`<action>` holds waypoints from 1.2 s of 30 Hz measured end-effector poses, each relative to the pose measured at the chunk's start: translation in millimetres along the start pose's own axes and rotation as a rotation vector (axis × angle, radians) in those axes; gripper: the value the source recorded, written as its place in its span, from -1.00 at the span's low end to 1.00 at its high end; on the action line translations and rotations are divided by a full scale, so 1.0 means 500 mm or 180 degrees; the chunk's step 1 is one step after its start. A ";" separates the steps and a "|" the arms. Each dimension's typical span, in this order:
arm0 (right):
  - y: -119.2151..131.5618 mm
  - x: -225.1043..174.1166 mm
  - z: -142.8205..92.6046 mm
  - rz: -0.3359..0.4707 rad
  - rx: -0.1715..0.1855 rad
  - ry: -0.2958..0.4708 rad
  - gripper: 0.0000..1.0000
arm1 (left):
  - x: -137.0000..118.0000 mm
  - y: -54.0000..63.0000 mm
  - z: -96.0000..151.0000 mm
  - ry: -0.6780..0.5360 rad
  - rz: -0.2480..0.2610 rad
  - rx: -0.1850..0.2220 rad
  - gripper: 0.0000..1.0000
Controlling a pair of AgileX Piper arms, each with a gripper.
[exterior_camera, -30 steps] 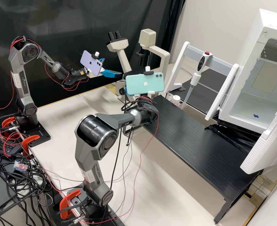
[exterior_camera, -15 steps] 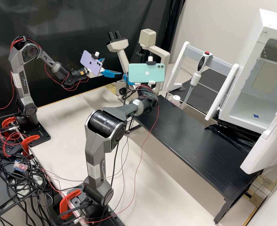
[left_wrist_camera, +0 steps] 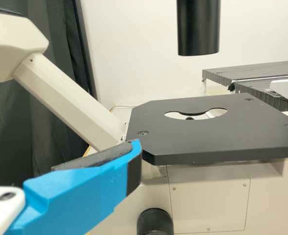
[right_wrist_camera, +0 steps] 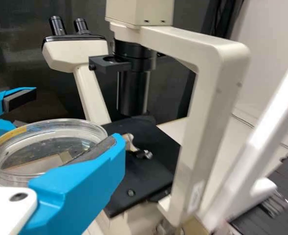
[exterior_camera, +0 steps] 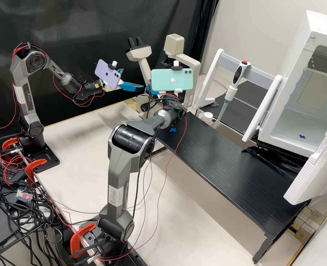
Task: Move the petri dish to the microscope
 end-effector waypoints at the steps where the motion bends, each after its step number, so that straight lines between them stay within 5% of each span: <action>1: -0.002 0.010 0.001 -0.0012 0.0000 -0.0001 -1.00 | 0.000 0.000 0.000 0.0000 0.0000 0.0000 1.00; 4: -0.002 0.036 -0.001 -0.0019 0.0020 0.0009 -1.00 | 0.000 0.000 0.000 0.0000 0.0000 0.0000 1.00; 16: -0.013 0.143 0.069 0.0034 0.0406 -0.0309 -1.00 | 0.000 0.000 0.000 0.0000 0.0000 0.0000 1.00; 26: -0.014 0.180 0.100 0.0077 0.0509 -0.0388 -1.00 | 0.000 0.000 0.000 0.0000 0.0000 0.0000 1.00; 36: -0.017 0.195 0.093 0.0089 0.0486 -0.0380 -1.00 | 0.000 0.000 0.000 0.0000 0.0000 0.0000 1.00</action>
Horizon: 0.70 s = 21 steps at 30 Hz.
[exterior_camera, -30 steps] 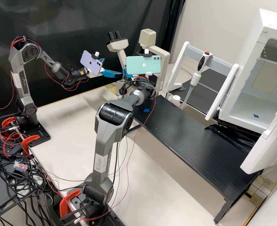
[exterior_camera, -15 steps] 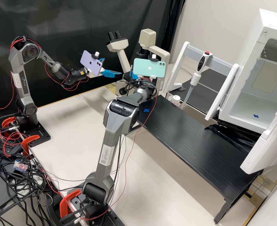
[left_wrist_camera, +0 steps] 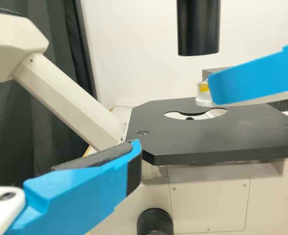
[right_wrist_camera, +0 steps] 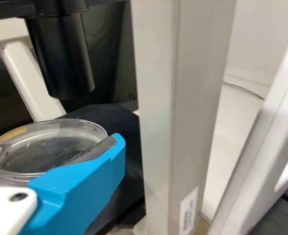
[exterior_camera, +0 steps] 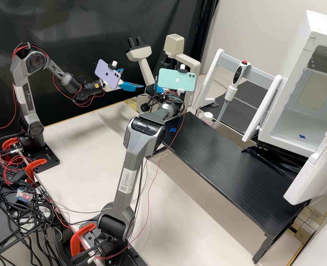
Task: Move the petri dish to the microscope
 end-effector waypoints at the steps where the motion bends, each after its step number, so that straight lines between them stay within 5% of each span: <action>1: -0.003 0.003 0.001 -0.0011 0.0001 0.0000 -1.00 | 0.000 0.000 0.000 0.0000 0.0000 0.0000 1.00; 21: -0.013 0.062 0.024 0.0101 -0.0023 -0.0154 -1.00 | 0.000 0.000 0.000 0.0000 0.0000 0.0000 1.00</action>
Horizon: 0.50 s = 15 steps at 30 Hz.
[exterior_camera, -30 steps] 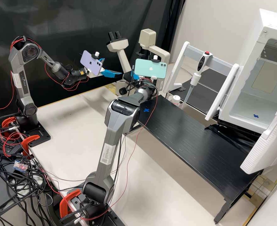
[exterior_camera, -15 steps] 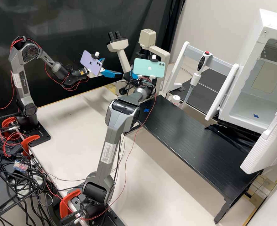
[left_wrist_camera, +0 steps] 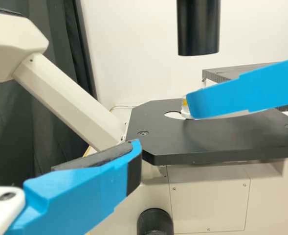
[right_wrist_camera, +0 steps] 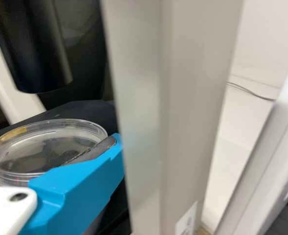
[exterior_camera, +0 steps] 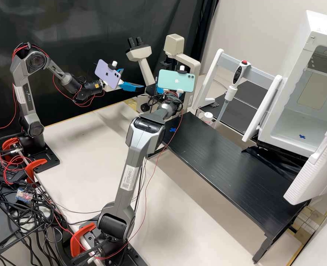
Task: Move the petri dish to the microscope
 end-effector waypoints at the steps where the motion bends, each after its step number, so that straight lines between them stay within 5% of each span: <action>1: -0.001 0.005 0.004 0.0001 0.0002 -0.0012 -1.00 | 0.000 0.000 0.000 0.0000 0.0000 0.0000 1.00; 15: -0.011 0.052 0.008 0.0065 -0.0025 0.0009 -1.00 | 0.000 0.000 0.000 0.0000 0.0000 0.0000 1.00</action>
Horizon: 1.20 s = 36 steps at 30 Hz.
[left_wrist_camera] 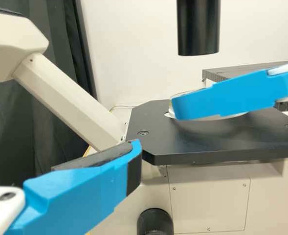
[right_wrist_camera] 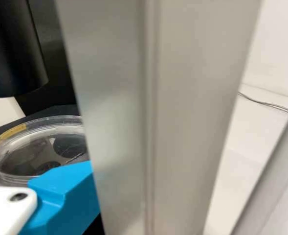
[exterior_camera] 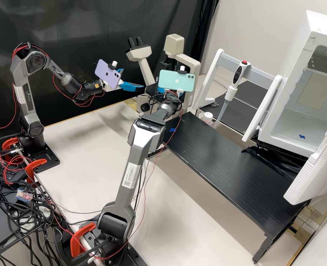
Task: Move the petri dish to the microscope
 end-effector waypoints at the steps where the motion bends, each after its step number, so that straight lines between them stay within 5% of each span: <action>1: -0.002 0.003 -0.001 -0.0002 -0.0003 0.0010 -1.00 | 0.000 0.000 0.000 0.0000 0.0000 0.0000 1.00; 31: -0.004 0.008 -0.002 0.0006 -0.0007 0.0004 -1.00 | 0.000 0.000 0.000 0.0000 0.0000 0.0000 1.00; 32: -0.005 0.008 -0.003 0.0006 -0.0008 0.0003 1.00 | 0.000 0.000 0.000 0.0000 0.0000 0.0000 1.00; 36: -0.008 0.009 -0.005 0.0019 -0.0047 -0.0022 1.00 | 0.000 0.000 0.000 0.0000 0.0000 0.0000 1.00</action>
